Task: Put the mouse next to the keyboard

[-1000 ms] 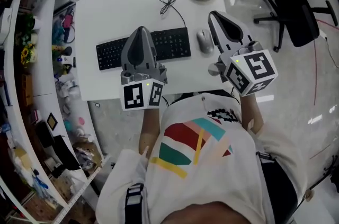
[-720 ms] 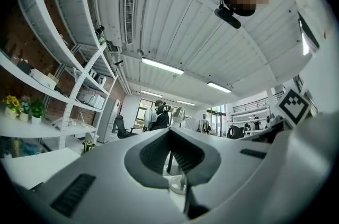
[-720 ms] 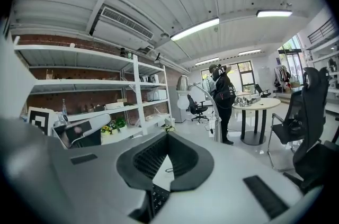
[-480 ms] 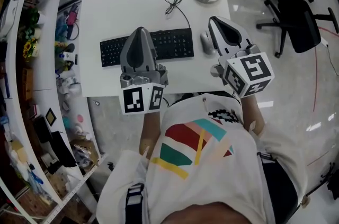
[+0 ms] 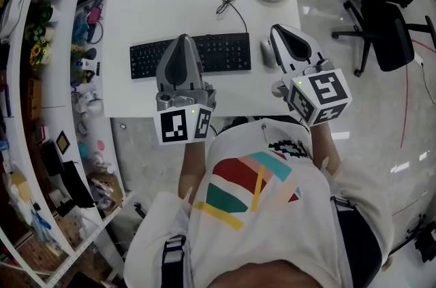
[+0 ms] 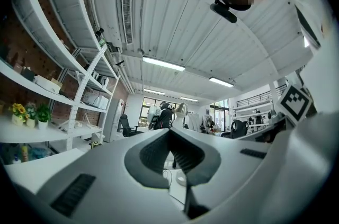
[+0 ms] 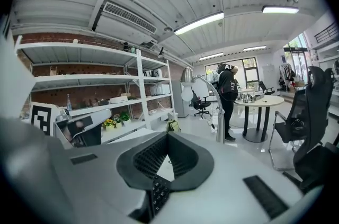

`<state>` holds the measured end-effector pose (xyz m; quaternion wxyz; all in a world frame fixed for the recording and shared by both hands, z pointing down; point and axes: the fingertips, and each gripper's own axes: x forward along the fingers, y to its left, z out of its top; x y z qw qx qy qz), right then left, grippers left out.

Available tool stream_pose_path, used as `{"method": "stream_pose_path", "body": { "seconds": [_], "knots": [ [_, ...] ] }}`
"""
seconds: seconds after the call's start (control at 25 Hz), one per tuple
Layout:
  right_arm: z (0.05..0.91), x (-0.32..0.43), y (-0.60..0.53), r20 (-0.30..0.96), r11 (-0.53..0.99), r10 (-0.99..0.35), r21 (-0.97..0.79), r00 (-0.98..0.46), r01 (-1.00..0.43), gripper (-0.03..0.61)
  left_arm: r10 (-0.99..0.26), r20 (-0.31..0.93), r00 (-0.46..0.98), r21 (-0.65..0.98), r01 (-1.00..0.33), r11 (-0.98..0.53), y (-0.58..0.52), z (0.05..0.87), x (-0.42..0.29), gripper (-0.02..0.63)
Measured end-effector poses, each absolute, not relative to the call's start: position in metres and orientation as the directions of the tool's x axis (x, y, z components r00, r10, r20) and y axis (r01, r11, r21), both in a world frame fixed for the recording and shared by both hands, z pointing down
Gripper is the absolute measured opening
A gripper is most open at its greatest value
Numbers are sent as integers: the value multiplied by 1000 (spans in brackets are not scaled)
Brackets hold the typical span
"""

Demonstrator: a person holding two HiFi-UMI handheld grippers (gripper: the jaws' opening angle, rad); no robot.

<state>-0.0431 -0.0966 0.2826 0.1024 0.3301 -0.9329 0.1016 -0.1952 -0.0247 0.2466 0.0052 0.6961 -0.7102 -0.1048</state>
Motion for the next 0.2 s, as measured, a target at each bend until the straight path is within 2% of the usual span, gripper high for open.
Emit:
{"method": "stream_pose_path", "body": {
  "seconds": [0.2],
  "knots": [
    [290, -44, -99, 281, 759, -593, -118, -755, -640, 12, -995, -94, -42, 144, -989, 28, -22, 263, -202, 44]
  ]
}}
